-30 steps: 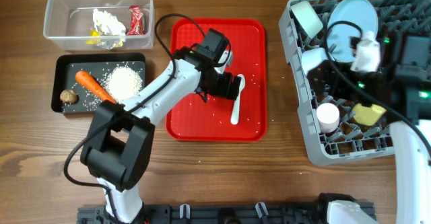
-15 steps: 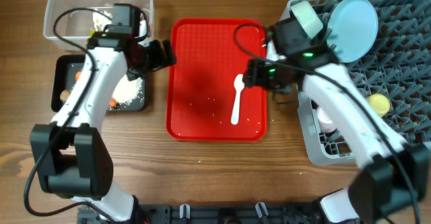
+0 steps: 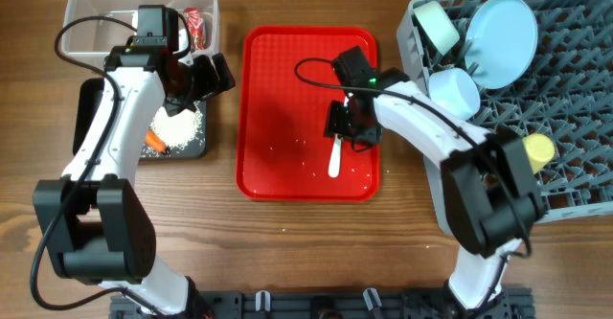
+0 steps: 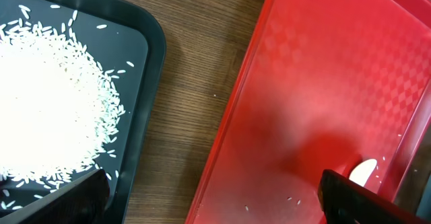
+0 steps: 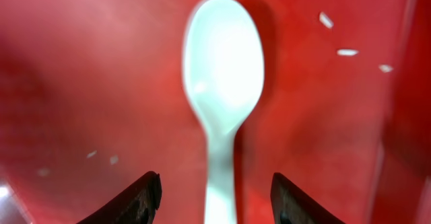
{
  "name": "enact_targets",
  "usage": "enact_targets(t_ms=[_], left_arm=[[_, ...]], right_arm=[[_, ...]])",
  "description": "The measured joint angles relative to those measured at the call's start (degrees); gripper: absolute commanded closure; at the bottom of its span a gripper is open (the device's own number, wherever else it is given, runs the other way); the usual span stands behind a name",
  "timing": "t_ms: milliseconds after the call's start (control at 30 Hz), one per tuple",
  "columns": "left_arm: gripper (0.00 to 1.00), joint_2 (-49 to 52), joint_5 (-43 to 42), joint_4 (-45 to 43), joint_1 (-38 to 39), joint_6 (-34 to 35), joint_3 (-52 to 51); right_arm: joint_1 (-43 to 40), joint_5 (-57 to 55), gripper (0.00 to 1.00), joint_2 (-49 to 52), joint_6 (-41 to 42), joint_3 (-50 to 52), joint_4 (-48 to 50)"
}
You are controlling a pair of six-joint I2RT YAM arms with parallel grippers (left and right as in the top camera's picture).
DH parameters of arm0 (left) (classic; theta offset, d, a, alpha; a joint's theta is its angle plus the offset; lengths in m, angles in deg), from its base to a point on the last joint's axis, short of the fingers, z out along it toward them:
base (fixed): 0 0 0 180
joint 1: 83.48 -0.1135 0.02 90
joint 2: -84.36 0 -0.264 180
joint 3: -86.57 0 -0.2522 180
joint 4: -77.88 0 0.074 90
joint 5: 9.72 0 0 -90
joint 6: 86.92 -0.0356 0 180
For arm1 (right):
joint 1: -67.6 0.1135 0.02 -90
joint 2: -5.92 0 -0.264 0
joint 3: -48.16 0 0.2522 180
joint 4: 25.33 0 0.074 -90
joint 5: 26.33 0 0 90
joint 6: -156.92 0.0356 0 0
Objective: Sort waste into correct bins and load items into the dishwasher rack
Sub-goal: 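Carry the white spoon with the right gripper into the grey rack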
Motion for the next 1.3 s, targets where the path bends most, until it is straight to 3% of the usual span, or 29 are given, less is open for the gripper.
enact_targets(t_ms=[133,500,1100,1300], left_arm=[[0.0,0.0,0.0,0.0,-0.02,0.0,0.0],[0.0,0.0,0.0,0.17,-0.02,0.0,0.0],[0.0,0.0,0.0,0.39,-0.02,0.0,0.0],[0.0,0.0,0.0,0.42,-0.02,0.0,0.0]], right_arm=[[-0.02,0.35,0.55,2.12,1.05,-0.15,0.5],[-0.02,2.97,0.96,3.48,2.16,-0.7,3.65],[-0.13,3.13,0.96,2.69,0.52,-0.63,2.49],[-3.02,-0.96,0.96,-12.59,0.11,-0.22,-5.05]])
